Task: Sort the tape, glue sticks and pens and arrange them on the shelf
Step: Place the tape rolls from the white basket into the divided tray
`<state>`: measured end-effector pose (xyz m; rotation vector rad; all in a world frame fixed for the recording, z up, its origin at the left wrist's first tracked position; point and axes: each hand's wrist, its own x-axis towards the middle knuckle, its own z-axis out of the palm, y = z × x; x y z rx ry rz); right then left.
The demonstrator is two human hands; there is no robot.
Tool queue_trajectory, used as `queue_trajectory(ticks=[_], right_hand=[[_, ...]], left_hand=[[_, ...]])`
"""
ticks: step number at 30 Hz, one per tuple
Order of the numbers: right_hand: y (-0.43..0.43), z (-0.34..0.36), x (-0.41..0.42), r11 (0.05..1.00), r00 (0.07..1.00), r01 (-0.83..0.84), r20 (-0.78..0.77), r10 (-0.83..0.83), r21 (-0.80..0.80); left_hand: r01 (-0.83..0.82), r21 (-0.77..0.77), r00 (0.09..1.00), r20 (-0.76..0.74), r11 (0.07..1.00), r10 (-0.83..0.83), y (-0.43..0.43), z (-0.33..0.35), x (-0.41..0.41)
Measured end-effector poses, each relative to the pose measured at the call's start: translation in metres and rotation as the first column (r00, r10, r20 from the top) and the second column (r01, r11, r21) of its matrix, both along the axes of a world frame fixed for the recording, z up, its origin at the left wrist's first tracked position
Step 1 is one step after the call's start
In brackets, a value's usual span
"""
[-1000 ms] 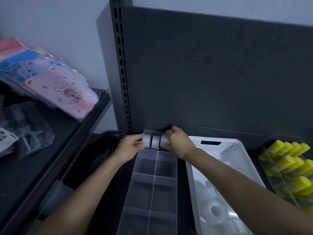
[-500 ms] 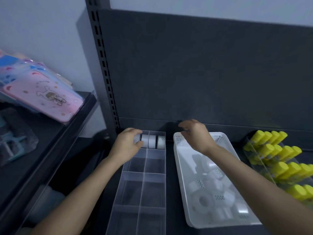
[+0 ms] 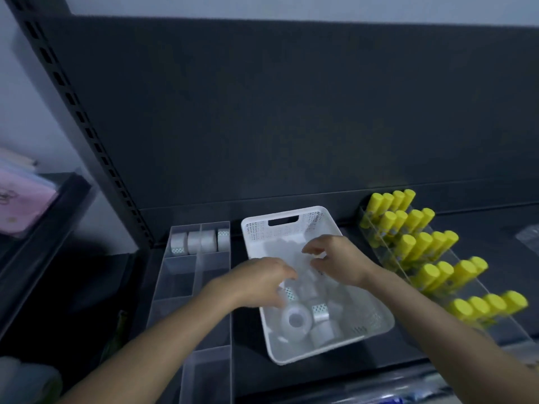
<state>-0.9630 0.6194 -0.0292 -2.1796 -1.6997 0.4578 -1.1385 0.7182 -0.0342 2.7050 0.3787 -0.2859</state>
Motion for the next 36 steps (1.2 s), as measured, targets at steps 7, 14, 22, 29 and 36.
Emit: queue_trajectory(ticks=[7,14,22,29,36], right_hand=[[-0.018,-0.003,0.001,0.998,0.998,-0.062,0.007,0.062,0.009],[-0.025,-0.003,-0.014,0.960,0.964,-0.260,0.029,0.264,-0.102],[-0.035,-0.010,-0.032,0.893,0.902,-0.388,0.104,0.419,-0.226],[-0.018,-0.012,-0.036,0.952,0.960,-0.275,0.019,0.280,-0.133],[-0.008,0.003,-0.036,0.997,0.969,-0.062,-0.236,0.071,0.045]], left_hand=[[0.089,0.086,0.974,-0.214,0.992,-0.069,-0.002,-0.006,0.013],[0.057,0.125,0.984,-0.172,0.991,-0.035,-0.001,-0.007,0.013],[-0.267,-0.163,0.915,0.268,0.950,0.303,0.016,0.002,-0.007],[-0.359,-0.481,0.737,0.379,0.800,0.559,0.015,0.001,-0.026],[-0.310,-0.636,0.706,0.344,0.707,0.619,0.016,0.007,-0.040]])
